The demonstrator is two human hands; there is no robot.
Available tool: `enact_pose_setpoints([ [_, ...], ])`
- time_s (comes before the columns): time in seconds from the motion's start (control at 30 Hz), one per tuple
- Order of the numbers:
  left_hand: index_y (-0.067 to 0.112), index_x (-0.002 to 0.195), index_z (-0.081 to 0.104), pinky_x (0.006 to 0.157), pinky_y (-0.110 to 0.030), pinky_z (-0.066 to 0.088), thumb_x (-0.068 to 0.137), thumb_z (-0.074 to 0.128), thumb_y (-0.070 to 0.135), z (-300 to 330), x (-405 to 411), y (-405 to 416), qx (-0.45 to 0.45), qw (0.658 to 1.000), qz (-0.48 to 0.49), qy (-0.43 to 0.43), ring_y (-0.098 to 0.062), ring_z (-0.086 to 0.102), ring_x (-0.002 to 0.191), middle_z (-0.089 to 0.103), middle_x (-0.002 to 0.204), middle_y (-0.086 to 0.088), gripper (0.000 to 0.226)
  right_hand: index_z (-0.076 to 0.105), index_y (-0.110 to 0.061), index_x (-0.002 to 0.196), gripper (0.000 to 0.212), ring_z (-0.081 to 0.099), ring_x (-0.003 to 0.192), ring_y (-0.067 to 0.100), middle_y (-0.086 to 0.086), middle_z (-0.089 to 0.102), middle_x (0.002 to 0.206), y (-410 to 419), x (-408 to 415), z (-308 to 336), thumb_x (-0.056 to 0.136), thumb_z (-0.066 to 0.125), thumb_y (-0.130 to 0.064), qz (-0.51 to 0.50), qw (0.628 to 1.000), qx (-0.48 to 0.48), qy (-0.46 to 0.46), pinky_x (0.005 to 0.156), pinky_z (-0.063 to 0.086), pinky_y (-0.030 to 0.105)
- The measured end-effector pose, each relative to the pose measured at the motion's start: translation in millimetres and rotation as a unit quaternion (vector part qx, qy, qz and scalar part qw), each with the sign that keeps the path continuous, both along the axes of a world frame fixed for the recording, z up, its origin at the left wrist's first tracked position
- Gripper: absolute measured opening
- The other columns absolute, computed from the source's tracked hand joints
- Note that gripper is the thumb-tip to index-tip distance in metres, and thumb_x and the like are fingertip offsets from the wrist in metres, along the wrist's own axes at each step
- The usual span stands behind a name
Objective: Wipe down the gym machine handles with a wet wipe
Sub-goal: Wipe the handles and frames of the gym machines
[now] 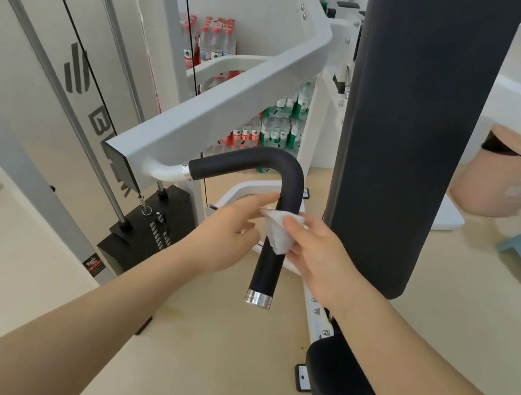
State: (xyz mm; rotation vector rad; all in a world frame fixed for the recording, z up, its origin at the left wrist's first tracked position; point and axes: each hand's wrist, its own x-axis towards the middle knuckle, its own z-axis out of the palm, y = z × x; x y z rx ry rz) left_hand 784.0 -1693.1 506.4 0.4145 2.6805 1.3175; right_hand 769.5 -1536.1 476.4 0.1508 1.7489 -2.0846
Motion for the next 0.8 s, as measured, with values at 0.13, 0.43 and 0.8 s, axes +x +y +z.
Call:
enact_pose_setpoints([
  [0.13,0.021,0.13,0.048,0.094,-0.009,0.037,0.085,0.036,-0.009,-7.1,22.1,-11.5,0.031,0.999,0.039,-0.009,-0.001,0.051,0.115,0.056,0.124,0.008,0.055,0.054,-0.015,0.118,0.028,0.059,0.104,0.02,0.007,0.063,0.112,-15.7,29.1,-2.2,0.092,0.054,-0.025,-0.067,0.998,-0.016,-0.001,0.094,0.047,0.032],
  [0.43,0.021,0.117,0.058,0.093,-0.024,0.045,0.087,0.04,-0.007,-4.9,25.9,-10.9,0.079,0.995,0.048,-0.043,-0.004,0.061,0.102,0.066,0.111,0.007,0.044,0.062,-0.008,0.11,0.026,0.06,0.105,0.024,0.012,0.064,0.112,-23.0,37.3,9.1,0.094,0.051,-0.024,-0.091,0.995,-0.004,-0.03,0.096,0.047,0.037],
  [0.8,0.025,0.111,0.055,0.087,-0.024,0.044,0.088,0.041,-0.002,-4.0,-6.4,-3.9,0.088,0.988,0.12,-0.036,-0.009,0.06,0.098,0.067,0.099,0.01,0.038,0.061,-0.006,0.11,0.024,0.061,0.096,0.018,0.006,0.065,0.101,-18.8,10.6,22.8,0.09,0.058,-0.018,-0.102,0.993,0.058,0.004,0.084,0.05,0.03],
])
